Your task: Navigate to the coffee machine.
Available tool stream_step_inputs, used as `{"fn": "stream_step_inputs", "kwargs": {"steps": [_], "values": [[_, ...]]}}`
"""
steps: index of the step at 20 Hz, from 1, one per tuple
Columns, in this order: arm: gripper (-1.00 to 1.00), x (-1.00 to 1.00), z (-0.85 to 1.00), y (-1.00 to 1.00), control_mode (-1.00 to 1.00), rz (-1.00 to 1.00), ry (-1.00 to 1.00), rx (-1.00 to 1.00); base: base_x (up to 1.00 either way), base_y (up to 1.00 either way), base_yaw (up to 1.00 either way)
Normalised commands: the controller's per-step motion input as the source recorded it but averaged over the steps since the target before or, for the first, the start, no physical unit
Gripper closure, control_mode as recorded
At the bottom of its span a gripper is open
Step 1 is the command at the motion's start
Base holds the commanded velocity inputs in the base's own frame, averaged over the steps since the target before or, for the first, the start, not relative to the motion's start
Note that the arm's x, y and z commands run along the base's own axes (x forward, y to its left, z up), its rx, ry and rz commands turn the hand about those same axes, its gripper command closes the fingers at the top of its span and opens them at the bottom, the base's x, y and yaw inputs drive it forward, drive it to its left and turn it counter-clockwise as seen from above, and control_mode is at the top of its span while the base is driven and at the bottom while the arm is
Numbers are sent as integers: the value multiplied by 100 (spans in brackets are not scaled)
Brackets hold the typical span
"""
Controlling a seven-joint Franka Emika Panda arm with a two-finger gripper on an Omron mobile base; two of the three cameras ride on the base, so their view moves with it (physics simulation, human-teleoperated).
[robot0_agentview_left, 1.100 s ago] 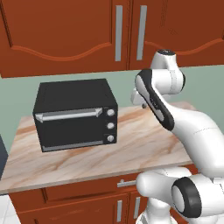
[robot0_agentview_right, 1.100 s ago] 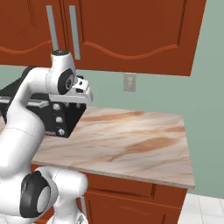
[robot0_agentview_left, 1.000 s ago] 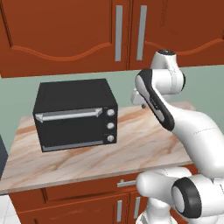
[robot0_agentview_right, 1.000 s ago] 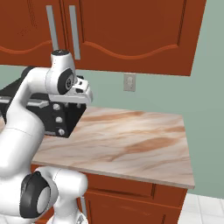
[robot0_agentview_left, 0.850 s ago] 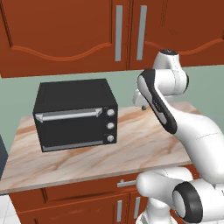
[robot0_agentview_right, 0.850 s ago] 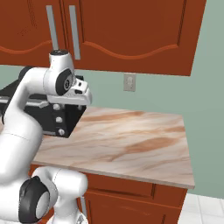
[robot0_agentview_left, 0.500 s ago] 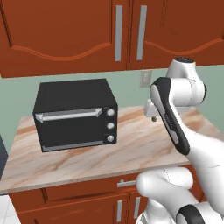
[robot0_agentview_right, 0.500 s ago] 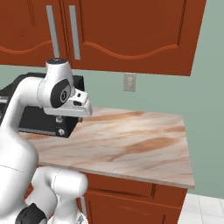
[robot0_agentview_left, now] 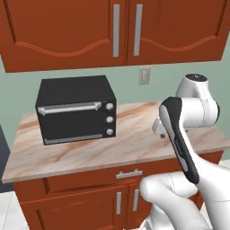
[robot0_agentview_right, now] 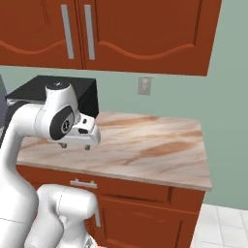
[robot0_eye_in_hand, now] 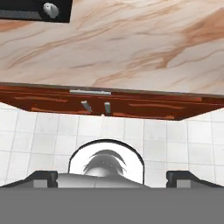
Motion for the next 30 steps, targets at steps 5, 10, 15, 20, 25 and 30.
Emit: {"fn": "stream_step_inputs", "kwargs": {"steps": [5,10,15,20,25,30], "values": [[-100,0,0,0,100,0,0,0,-44,-40,-34],[-100,0,0,0,100,0,0,0,-1,-48,-43],[-100,0,0,0,100,0,0,0,4,-20,-64],[-100,0,0,0,100,0,0,0,15,0,-76],[-100,0,0,0,100,0,0,0,7,0,-82],[-100,0,0,0,100,0,0,0,-1,0,-77]]}}
